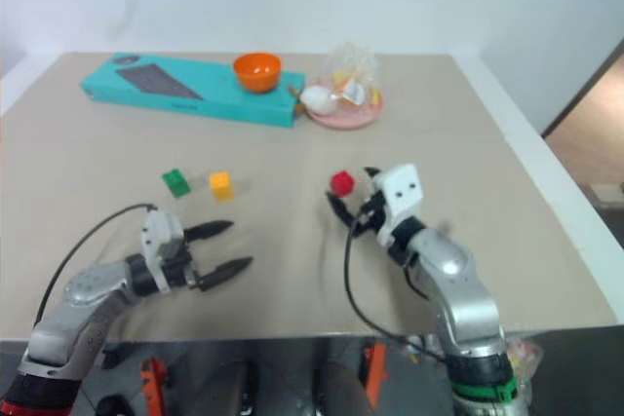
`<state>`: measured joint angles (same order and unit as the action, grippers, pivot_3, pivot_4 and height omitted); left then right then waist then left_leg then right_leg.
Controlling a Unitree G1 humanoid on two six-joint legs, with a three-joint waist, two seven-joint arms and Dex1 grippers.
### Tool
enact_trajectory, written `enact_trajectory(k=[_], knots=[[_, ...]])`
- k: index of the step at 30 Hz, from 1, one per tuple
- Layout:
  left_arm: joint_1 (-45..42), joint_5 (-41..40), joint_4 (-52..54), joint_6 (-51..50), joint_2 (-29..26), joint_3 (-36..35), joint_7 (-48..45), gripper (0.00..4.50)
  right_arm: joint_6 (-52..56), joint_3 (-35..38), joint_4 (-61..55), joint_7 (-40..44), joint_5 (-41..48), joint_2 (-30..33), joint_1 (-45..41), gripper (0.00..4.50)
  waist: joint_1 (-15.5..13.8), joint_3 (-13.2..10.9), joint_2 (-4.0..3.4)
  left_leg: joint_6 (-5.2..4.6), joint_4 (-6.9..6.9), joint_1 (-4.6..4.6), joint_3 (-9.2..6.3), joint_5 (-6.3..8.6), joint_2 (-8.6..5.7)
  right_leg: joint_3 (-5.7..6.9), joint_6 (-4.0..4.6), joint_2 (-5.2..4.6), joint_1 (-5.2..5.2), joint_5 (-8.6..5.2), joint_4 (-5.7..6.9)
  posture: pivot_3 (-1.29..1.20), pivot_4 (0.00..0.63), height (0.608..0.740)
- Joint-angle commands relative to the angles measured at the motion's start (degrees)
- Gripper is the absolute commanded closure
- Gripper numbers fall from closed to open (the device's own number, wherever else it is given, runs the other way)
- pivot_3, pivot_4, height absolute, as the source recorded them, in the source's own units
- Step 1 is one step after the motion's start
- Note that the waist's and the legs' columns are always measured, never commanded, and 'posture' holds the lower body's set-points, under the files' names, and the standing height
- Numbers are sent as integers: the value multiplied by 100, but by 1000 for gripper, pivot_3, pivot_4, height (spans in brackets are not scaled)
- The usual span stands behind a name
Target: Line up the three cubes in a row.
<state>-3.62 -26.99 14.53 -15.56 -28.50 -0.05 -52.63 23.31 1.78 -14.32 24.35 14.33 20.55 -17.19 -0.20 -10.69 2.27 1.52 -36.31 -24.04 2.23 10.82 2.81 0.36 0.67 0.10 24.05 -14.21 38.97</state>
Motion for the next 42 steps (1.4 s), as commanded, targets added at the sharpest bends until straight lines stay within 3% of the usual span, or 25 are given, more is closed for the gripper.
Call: enact_trajectory(k=[1, 10, 25, 35, 38, 42], knots=[[-154, -126, 166, -53, -40, 11, -69, 16, -178, 221, 413, -15, 152, -126, -352, 0, -1, 0, 0, 0, 0, -2, -2, 0, -2, 2, 0, 5, 0, 0, 0, 0, 150, 740], [-294, -236, 254, -225, -85, 16, -127, 16, -159, 182, 1646, 695, 519, -199, -1121, 0, 8, 0, -1, -1, 0, -10, 1, 1, 5, -5, 2, 28, 9, 1, 0, 0, 150, 740], [-287, -228, 384, -233, -59, 45, -5, 16, -475, -33, 3072, 1164, 216, -264, -1621, 0, 15, 0, -1, -1, 0, -9, 9, 1, 16, -13, 7, 37, 14, 5, 2, 0, 150, 740], [-266, -178, 381, -178, -22, 130, 90, 0, -593, -27, 3171, 1195, 197, -316, -1700, 3237, 35, 0, -1, -1, 0, -8, 11, 1, 20, -17, 13, 46, 16, 10, 2, 0, 150, 740], [-282, -196, 371, -178, -43, 120, 80, 0, -576, -76, 2919, 1211, 153, -247, -1608, 3238, 49, 0, -1, -1, -1, -8, 11, 1, 22, -17, 15, 48, 16, 11, 2, 0, 150, 740], [-287, -252, 383, -202, -148, 118, -80, 0, -357, -474, 2101, 1925, 145, 209, -1287, 3238, 48, 0, -2, -1, 0, -11, 11, 1, 30, -18, 14, 47, 18, 11, 2, 0, 150, 740]])
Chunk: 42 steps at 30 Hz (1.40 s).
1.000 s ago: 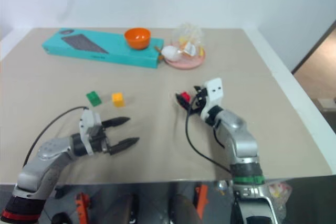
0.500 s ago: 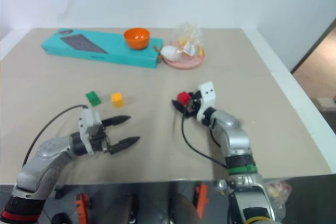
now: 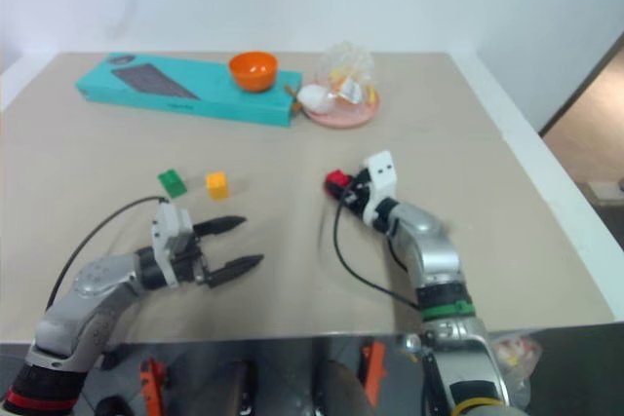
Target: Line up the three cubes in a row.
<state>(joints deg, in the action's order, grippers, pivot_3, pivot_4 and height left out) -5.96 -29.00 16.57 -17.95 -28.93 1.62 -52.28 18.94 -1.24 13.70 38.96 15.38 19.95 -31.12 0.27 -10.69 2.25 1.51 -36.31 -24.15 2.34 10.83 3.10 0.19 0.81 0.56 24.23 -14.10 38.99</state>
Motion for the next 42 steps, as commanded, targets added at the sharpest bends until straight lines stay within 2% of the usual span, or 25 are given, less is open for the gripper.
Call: enact_trajectory(k=[1, 6, 10, 28, 42], knots=[[-52, -68, 184, 24, -126, -50, -142, 0, 201, -289, -966, 720, 119, 418, 195, 3238, 1, 0, 0, 0, 0, 0, 0, 0, 1, -2, 0, 0, 1, 0, 0, 0, 150, 740], [-73, -154, 203, -22, -164, -31, -221, 0, 663, -879, -2100, 1855, 470, 1011, 488, 3238, 5, 0, 0, 0, -1, 2, -1, 0, 6, -3, 0, 4, 2, 1, 0, 0, 150, 740], [-54, -251, 310, -116, -200, 4, -330, 0, 776, -1152, -2274, 2371, 598, 1159, 454, 3238, 20, 0, 0, 0, -5, 7, -2, 0, 10, -3, 8, 10, 2, 8, 1, 0, 150, 740], [232, -241, 468, 76, -541, -52, -677, 0, -445, -1343, -575, 3495, 9, 1192, -141, 3238, 88, 0, 1, 0, -11, 5, 0, 0, 10, -6, 13, 18, 1, 10, 1, 0, 150, 740], [257, -298, 574, -11, -582, -103, -475, 0, -1081, -1156, 174, 3431, -111, 955, -494, 3238, 88, 0, 1, 1, -12, 7, 1, -1, 19, -5, 20, 18, 1, 15, 2, 0, 150, 740]])
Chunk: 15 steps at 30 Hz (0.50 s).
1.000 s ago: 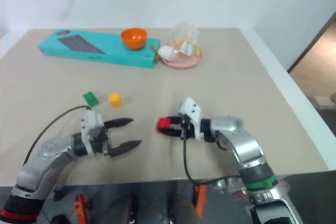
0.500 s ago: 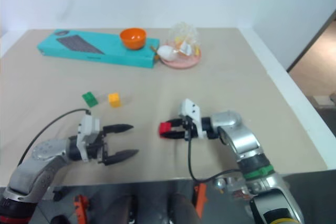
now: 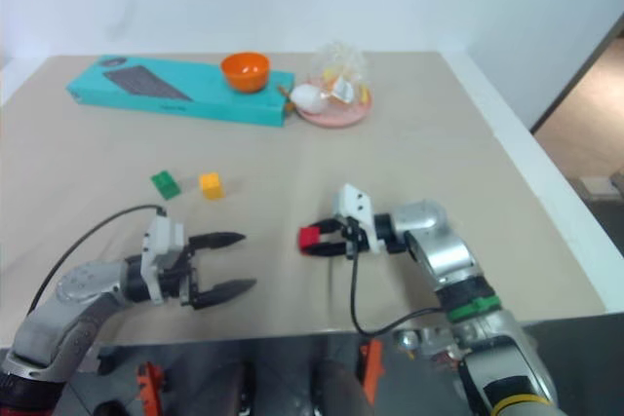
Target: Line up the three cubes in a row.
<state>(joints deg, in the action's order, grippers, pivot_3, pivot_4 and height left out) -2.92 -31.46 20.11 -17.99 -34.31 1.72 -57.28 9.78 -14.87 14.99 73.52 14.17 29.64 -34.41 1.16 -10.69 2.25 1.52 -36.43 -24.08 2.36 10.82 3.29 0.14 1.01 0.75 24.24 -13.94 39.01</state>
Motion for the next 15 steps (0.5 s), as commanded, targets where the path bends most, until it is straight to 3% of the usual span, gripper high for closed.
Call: enact_trajectory(k=[1, 12, 13, 15], knots=[[-52, -53, 217, -6, -48, -106, 26, 0, -196, 209, 80, -35, 1, -22, -186, 3238, 0, 0, 0, 0, 0, 0, 0, 0, 1, 0, 0, 0, 0, 0, 0, 0, 150, 740], [-146, -34, 167, -18, -43, -46, 47, 0, -733, 74, 686, 116, -245, -14, -233, 3238, 0, 0, 0, 0, 0, 0, 3, 0, -1, -1, 0, 2, 0, 0, 0, 0, 150, 740], [-148, -33, 165, -20, -46, -47, 48, 0, -784, 80, 743, 127, -255, -20, -242, 2193, 0, 0, 0, 0, -1, 1, 2, 0, -1, -1, 0, 1, -1, 1, 0, 0, 150, 740], [-146, -29, 165, -26, -56, -51, 48, 0, -869, 94, 832, 140, -291, -23, -259, 1792, 0, 0, 0, 0, -2, 0, 3, 0, -2, -1, 0, 1, -2, 1, 0, 0, 150, 740]])
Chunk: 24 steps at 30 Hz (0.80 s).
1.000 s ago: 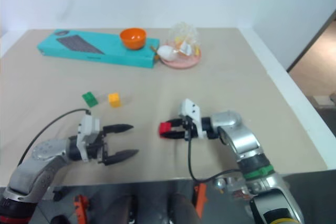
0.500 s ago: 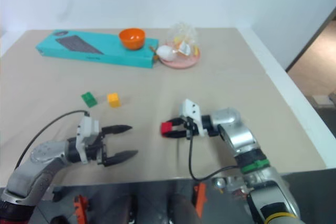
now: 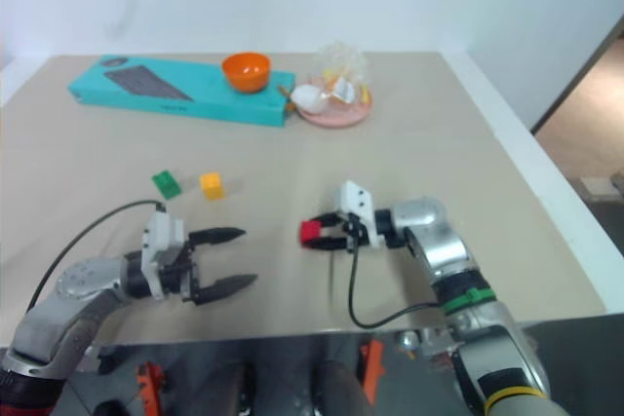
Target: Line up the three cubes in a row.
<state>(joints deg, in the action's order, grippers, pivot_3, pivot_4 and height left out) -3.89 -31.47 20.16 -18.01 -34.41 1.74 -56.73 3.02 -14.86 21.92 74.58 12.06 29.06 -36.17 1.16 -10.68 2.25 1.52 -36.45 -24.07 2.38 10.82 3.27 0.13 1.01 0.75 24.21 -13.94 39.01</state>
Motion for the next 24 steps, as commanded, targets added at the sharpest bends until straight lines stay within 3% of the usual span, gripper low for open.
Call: enact_trajectory(k=[1, 5, 17, 24], knots=[[-46, -27, 160, -25, -52, -55, -8, 0, -202, 110, 156, 47, -79, 35, -92, 1343, 0, 0, 0, 0, -1, 0, 2, 0, 0, -3, -1, 0, 1, 0, 0, 0, 150, 740], [-11, -39, 127, -37, -58, -122, 37, 0, 9, 206, -191, 90, 67, 93, -44, 18, 1, 0, -1, 0, 0, 0, 5, 0, 1, -9, -1, 0, 2, 0, 0, 0, 150, 740], [240, 127, 39, 67, 417, -1076, 1458, 0, 1795, 866, -3047, -625, 1050, 502, 605, 18, 8, -1, -1, 1, 0, 2, 0, 0, 26, -9, 0, -1, 4, 1, 2, 0, 150, 740], [19, 530, -395, 300, 839, -1846, 2788, 0, 1864, 1003, -3623, -1375, 1051, 330, 742, 18, 3, 1, 1, 1, -1, 3, 2, 0, 23, -9, -1, -4, 3, 5, 2, 0, 150, 740]])
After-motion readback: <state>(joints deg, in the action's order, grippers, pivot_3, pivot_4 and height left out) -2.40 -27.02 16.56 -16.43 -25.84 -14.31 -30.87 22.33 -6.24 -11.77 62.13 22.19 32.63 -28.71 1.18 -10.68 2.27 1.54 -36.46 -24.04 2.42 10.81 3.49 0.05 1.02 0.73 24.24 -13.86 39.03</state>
